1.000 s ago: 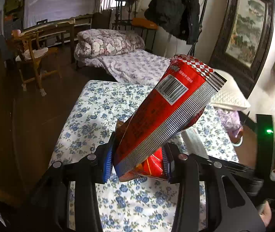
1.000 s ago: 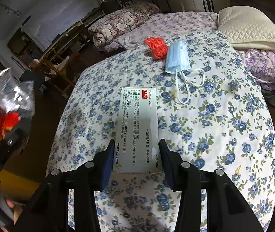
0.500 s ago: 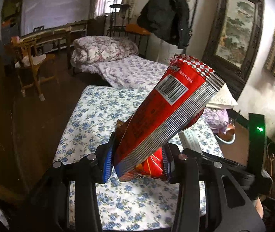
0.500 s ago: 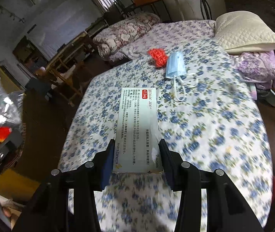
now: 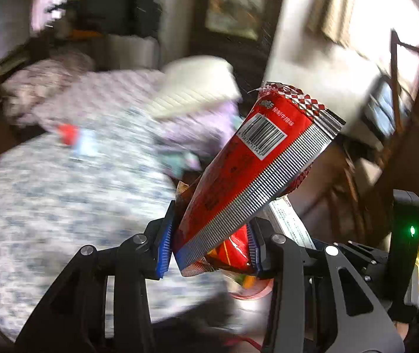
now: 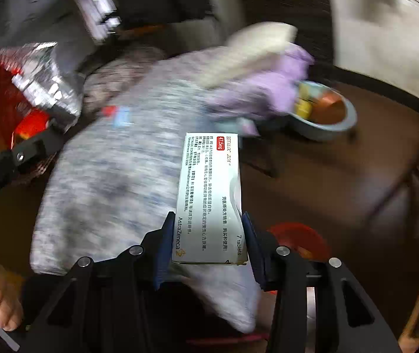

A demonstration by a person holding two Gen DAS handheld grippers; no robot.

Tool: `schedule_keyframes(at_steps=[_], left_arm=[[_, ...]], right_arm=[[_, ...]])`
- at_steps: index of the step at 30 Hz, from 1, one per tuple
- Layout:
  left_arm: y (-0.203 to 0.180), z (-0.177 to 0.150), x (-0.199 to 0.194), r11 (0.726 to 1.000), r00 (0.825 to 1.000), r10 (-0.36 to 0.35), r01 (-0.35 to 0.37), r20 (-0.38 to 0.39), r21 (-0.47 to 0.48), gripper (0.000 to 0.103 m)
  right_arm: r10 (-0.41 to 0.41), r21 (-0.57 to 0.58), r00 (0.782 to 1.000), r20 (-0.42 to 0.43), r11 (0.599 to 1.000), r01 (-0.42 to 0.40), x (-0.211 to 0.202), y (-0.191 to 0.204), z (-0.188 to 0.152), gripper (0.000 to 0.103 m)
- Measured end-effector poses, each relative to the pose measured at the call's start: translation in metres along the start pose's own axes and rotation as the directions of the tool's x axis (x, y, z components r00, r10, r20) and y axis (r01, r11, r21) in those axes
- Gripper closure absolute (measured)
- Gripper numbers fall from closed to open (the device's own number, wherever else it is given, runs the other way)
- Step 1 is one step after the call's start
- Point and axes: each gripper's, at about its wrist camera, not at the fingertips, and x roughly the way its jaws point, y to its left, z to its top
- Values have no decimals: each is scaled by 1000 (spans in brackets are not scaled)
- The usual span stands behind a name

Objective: Collect trash
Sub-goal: 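Carry the medicine box and red packets over the red wastebasket, then open the right tool to drop the box while the left tool drops the packets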

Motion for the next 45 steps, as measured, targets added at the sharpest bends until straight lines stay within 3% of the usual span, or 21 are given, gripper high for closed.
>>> schedule_keyframes(at_steps=[4, 6, 8, 11, 16, 19, 21, 23, 30, 34, 35, 36, 38, 41, 42, 44, 45], left_arm=[[-64, -7, 68, 998, 989, -49, 54, -138, 34, 61], [-90, -15, 109, 997, 975, -60, 71, -216, 44, 61], [-102, -28, 150, 996, 949, -69, 81, -307, 26, 61], [-101, -51, 201, 998, 910, -52, 63, -412, 13, 61], [-88, -80, 246, 999, 863, -9, 27, -504, 28, 61], [-87, -86, 266, 999, 852, 18, 9, -523, 49, 61], [-79, -91, 281, 1000, 835, 20, -5, -550, 29, 61], [-74, -97, 297, 1000, 809, 17, -18, -587, 3, 61], [-75, -114, 321, 1000, 763, 4, -17, -646, -15, 61], [-80, -132, 336, 1000, 698, -15, 5, -716, -16, 61], [-81, -142, 342, 1000, 663, -26, 15, -748, -21, 61], [-82, -147, 344, 1000, 644, -26, 18, -765, -18, 61], [-83, -159, 349, 1000, 611, -6, 10, -792, 1, 60], [-81, -167, 352, 1000, 575, -9, 6, -818, -7, 57], [-81, -167, 351, 1000, 572, -11, 6, -820, -9, 52], [-83, -164, 347, 1000, 586, -2, 12, -810, 6, 45], [-86, -162, 344, 1000, 592, 0, 19, -806, 13, 32]], right_arm=[[-62, 134, 995, -82, 988, 73, 18, -76, -30, 58], [-63, 183, 990, -128, 979, 86, 34, -99, -44, 58], [-41, 238, 982, -185, 968, 86, 59, -123, -58, 58], [25, 304, 961, -277, 951, 63, 108, -144, -78, 58], [49, 347, 923, -381, 933, 93, 180, -162, -102, 58], [50, 366, 921, -386, 925, 103, 208, -166, -107, 58], [27, 354, 923, -383, 927, 120, 221, -168, -107, 57], [-25, 329, 913, -407, 928, 172, 234, -172, -107, 32], [-31, 322, 863, -504, 921, 221, 234, -188, -129, 30], [-15, 336, 839, -544, 912, 235, 221, -203, -148, 30], [-11, 342, 837, -548, 909, 236, 217, -205, -152, 30], [-8, 348, 835, -551, 907, 238, 214, -207, -155, 30], [-3, 356, 831, -556, 903, 241, 209, -209, -159, 30], [-3, 359, 829, -559, 901, 245, 203, -213, -162, 30], [-4, 359, 829, -559, 901, 245, 201, -213, -163, 30], [-6, 355, 829, -559, 902, 245, 197, -213, -163, 30], [-6, 353, 829, -560, 903, 245, 198, -212, -161, 30]])
